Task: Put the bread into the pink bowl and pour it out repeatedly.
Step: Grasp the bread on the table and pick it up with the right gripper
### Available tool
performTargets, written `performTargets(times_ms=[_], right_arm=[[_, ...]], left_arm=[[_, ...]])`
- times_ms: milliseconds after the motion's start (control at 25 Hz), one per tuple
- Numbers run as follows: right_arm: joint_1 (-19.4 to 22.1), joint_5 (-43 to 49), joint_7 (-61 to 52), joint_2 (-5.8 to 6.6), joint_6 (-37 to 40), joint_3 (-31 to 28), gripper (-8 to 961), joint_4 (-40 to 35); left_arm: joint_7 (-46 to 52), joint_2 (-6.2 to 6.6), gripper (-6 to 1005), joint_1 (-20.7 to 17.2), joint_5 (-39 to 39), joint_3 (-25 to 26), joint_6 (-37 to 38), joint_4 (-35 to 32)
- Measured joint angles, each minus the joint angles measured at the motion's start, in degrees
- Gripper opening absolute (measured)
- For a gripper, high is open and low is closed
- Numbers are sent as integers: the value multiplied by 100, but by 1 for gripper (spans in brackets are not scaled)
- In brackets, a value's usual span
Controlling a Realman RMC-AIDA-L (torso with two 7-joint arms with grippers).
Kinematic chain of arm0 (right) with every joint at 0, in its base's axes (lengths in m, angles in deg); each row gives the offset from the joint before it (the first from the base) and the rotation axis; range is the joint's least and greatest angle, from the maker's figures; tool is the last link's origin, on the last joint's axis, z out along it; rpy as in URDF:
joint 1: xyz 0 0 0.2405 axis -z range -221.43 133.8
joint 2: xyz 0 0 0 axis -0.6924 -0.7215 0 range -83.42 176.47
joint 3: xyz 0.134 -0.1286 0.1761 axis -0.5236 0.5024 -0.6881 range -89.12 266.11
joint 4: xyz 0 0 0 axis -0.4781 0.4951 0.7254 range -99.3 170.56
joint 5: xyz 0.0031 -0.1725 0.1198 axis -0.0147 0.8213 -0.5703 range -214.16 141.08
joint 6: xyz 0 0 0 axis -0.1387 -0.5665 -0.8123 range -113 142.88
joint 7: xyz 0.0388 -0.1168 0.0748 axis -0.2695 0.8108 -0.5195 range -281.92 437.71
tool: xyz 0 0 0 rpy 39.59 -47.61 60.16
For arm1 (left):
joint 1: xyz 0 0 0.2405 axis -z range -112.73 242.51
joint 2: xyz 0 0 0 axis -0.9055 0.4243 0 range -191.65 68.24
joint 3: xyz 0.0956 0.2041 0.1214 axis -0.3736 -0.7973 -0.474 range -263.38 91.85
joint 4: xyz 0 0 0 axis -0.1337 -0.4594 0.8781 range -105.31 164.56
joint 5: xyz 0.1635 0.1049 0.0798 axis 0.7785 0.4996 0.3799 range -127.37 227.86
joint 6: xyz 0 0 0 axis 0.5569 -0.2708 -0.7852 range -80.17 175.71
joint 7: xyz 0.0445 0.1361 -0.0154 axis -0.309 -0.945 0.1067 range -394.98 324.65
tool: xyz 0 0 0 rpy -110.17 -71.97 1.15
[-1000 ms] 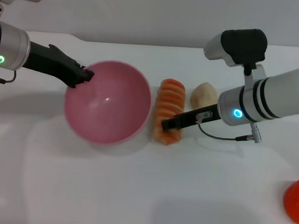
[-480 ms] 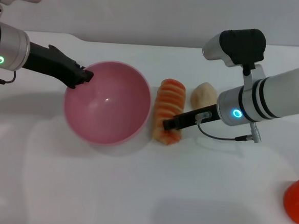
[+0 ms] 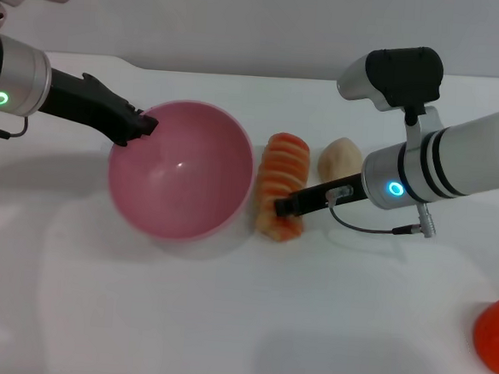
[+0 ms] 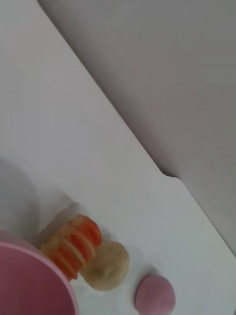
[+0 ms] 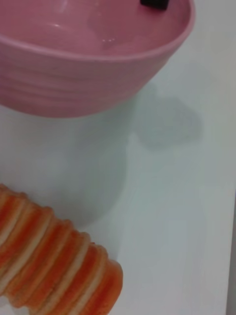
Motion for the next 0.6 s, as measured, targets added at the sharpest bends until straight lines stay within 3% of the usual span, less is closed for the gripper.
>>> performTargets(times_ms=[600], right_arm=[[-6,0,20,4,4,-1,197,17]], left_arm=[[0,0,64,18,0,0,0,0]])
